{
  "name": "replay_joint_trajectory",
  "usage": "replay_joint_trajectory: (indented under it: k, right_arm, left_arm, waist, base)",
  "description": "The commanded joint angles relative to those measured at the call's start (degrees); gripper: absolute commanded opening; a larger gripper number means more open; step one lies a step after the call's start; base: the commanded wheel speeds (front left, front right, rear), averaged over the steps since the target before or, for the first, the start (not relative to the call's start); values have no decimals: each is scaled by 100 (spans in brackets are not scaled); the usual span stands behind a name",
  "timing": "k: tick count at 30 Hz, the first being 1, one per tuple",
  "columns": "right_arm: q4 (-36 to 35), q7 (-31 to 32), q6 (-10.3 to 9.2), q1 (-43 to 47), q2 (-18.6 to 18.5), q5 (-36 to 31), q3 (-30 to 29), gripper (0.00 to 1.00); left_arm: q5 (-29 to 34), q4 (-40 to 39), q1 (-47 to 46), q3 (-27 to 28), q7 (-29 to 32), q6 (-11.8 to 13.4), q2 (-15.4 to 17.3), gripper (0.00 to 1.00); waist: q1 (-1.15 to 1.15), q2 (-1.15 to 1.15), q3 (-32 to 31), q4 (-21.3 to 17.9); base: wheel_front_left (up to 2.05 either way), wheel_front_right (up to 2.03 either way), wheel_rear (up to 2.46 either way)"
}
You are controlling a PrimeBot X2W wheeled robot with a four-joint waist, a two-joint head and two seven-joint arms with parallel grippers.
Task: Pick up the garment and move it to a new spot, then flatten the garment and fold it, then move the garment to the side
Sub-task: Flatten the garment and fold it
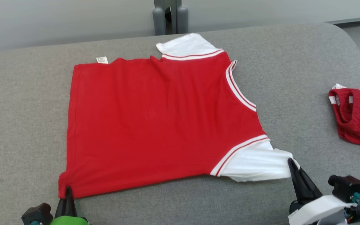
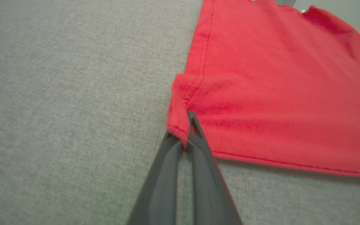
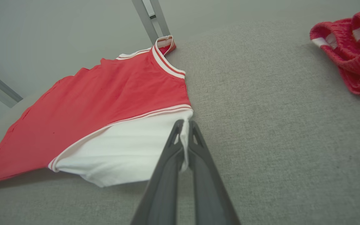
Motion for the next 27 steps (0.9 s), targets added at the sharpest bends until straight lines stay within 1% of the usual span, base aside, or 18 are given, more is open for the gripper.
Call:
replay_joint_trajectory:
  k: [1, 4, 7, 10, 15, 20, 21, 22, 27]
  right_arm:
    - [-58, -16, -15, 210, -55, 61, -49, 0]
    - [-266, -15, -15, 463, -164, -29, 13, 0]
    - [-475, -15, -14, 519, -85, -96, -30, 0]
    - [-476, -15, -14, 235, 37, -173, -81, 0]
    - [-138, -15, -13, -485, 301, -208, -211, 0]
    - [395, -14, -13, -1368, 462, -421, -345, 0]
    - [476, -15, -13, -1564, 495, -467, -395, 0]
    - [548, -15, -13, -1702, 527, -501, -451, 0]
    - [1011, -15, -13, -2311, 729, -822, -858, 0]
  left_arm:
    - [-86, -52, 162, 19, 2, 35, 54, 0]
    - [-214, -141, 296, -57, 2, 70, 54, 0]
    - [-248, -283, 263, -176, 2, 80, 52, 0]
    - [-268, -428, 18, -320, 2, 96, 50, 0]
    - [-317, -468, -410, -549, 2, 83, 48, 0]
    - [-347, -121, -1060, -814, 1, 180, 47, 0]
    - [-455, -23, -1197, -816, 1, 164, 48, 0]
    - [-553, 51, -1297, -817, 1, 168, 47, 0]
    - [-511, 369, -1858, -943, 1, 292, 48, 0]
  waist:
    - [0, 0, -259, 3]
    - [0, 0, -324, 55]
    - [0, 0, -292, 77]
    - [0, 0, -206, 134]
    - [0, 0, 18, 241]
    - [0, 0, 298, 348]
    - [0, 0, 360, 352]
    - [0, 0, 407, 352]
    - [0, 0, 682, 401]
  base:
    - [0, 0, 0]
    - [0, 0, 0]
    - [0, 0, 0]
    - [0, 0, 0]
    - [0, 0, 0]
    - [0, 0, 0]
    - [0, 0, 0]
    - [0, 0, 0]
    - [0, 0, 0]
